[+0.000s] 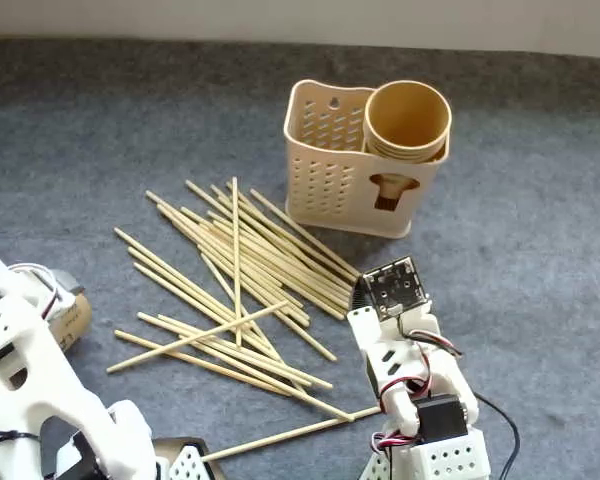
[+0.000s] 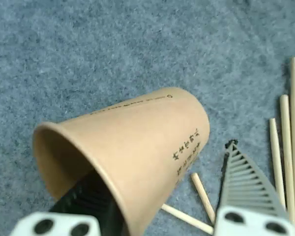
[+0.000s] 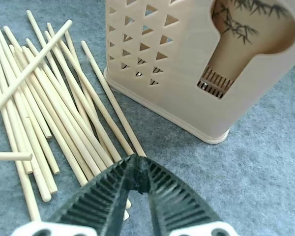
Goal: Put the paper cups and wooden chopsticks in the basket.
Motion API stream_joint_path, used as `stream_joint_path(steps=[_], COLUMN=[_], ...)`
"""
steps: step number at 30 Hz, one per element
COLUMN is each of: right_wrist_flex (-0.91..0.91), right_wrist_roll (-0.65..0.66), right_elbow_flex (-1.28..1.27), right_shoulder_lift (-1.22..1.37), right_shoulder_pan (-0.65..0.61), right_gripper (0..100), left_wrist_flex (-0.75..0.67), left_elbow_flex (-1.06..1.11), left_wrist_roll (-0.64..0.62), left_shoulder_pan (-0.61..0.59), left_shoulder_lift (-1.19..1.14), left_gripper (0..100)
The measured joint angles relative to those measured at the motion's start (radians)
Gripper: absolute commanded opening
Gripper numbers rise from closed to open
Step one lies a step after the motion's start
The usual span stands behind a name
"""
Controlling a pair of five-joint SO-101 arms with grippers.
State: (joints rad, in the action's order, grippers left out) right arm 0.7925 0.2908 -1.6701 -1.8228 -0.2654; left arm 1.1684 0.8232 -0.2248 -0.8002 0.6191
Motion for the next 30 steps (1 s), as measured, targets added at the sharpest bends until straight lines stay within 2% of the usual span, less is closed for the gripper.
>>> stream_joint_path(steps=[6, 15, 24, 27, 30], right_wrist_flex=[0.0, 0.0, 0.0, 0.0, 0.0], right_wrist_roll=[0.0, 0.0, 0.0, 0.0, 0.0], right_elbow_flex=[0.0, 0.0, 0.0, 0.0, 0.0], right_shoulder_lift=[0.0, 0.0, 0.0, 0.0, 0.0], right_shoulder_pan=[0.0, 0.0, 0.0, 0.0, 0.0], right_gripper=[0.9, 0.9, 0.9, 0.9, 0.9], left_wrist_flex=[-0.058, -0.069, -0.075, -0.075, -0.075], left_elbow_flex=[0.002, 0.002, -0.06, -0.107, -0.166], left_wrist_roll=[-0.054, -0.106, -0.104, -0.044, 0.097], left_shoulder_pan=[0.068, 0.106, 0.106, 0.106, 0.106], left_shoulder_lift=[0.0, 0.0, 0.0, 0.0, 0.0], left_gripper=[26, 1, 1, 1, 1])
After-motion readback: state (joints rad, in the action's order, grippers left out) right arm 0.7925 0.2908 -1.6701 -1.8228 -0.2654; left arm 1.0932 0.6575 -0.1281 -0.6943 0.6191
